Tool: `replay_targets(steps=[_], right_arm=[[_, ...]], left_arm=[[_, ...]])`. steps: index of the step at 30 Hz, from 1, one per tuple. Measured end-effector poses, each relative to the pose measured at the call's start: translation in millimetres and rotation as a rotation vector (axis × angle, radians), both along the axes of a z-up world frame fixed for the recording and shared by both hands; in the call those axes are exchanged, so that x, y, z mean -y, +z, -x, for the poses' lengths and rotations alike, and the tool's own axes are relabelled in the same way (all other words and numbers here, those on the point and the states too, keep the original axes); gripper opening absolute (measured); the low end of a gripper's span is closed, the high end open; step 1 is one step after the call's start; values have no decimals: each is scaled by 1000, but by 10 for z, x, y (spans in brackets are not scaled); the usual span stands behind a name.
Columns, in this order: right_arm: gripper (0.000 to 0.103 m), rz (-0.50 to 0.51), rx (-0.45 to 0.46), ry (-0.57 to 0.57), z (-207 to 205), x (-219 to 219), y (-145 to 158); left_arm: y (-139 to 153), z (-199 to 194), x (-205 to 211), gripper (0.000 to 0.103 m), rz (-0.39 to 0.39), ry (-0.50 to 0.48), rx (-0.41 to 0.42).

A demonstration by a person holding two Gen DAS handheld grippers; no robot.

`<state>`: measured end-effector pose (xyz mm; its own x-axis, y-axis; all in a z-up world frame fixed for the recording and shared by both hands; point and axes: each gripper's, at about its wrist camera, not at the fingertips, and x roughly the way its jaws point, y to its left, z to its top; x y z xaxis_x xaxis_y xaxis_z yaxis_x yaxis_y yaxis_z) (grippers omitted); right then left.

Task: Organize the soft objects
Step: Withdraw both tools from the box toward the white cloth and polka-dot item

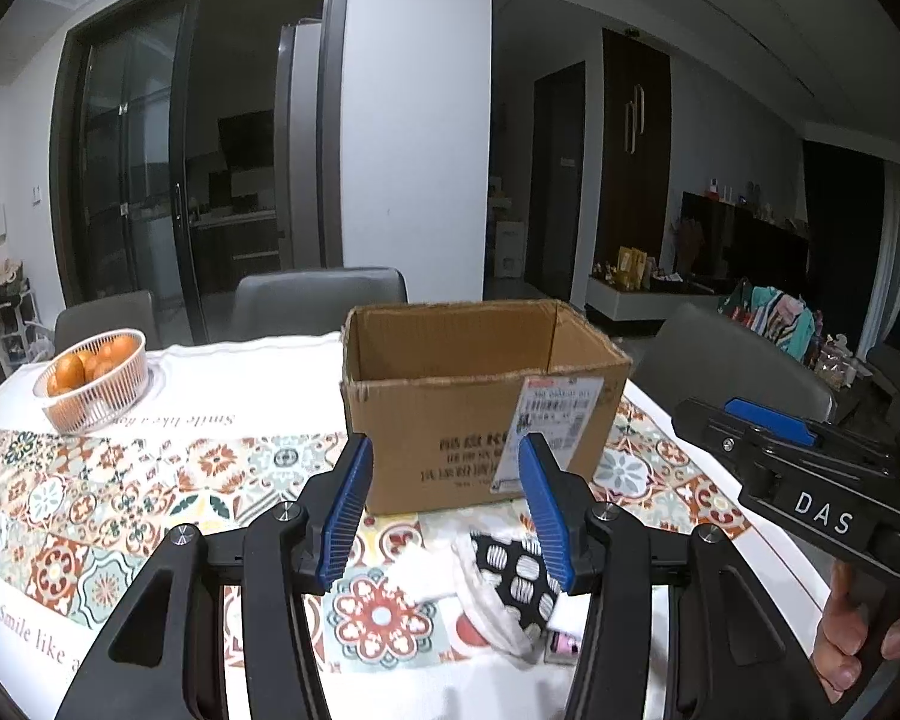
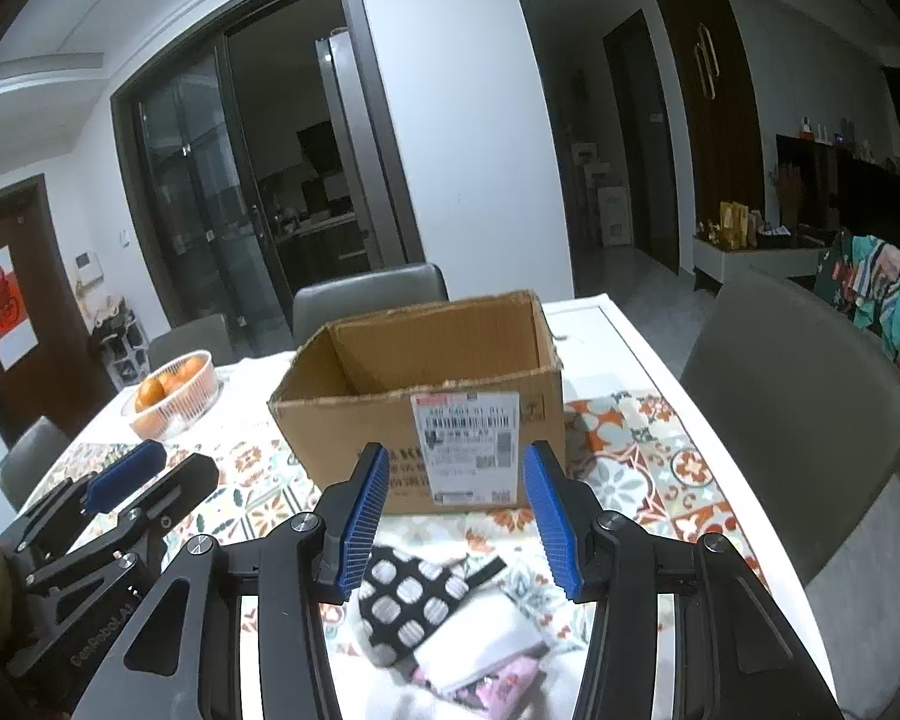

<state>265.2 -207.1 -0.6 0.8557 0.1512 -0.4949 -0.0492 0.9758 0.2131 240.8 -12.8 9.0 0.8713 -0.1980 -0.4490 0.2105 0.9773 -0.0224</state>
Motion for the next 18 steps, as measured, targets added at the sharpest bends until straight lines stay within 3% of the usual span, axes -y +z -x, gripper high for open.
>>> replay_targets(steps=[18], right_arm=[[49, -44, -127, -7, 154, 99, -452]], left_arm=[[-435, 152, 42, 50, 11, -12, -135]])
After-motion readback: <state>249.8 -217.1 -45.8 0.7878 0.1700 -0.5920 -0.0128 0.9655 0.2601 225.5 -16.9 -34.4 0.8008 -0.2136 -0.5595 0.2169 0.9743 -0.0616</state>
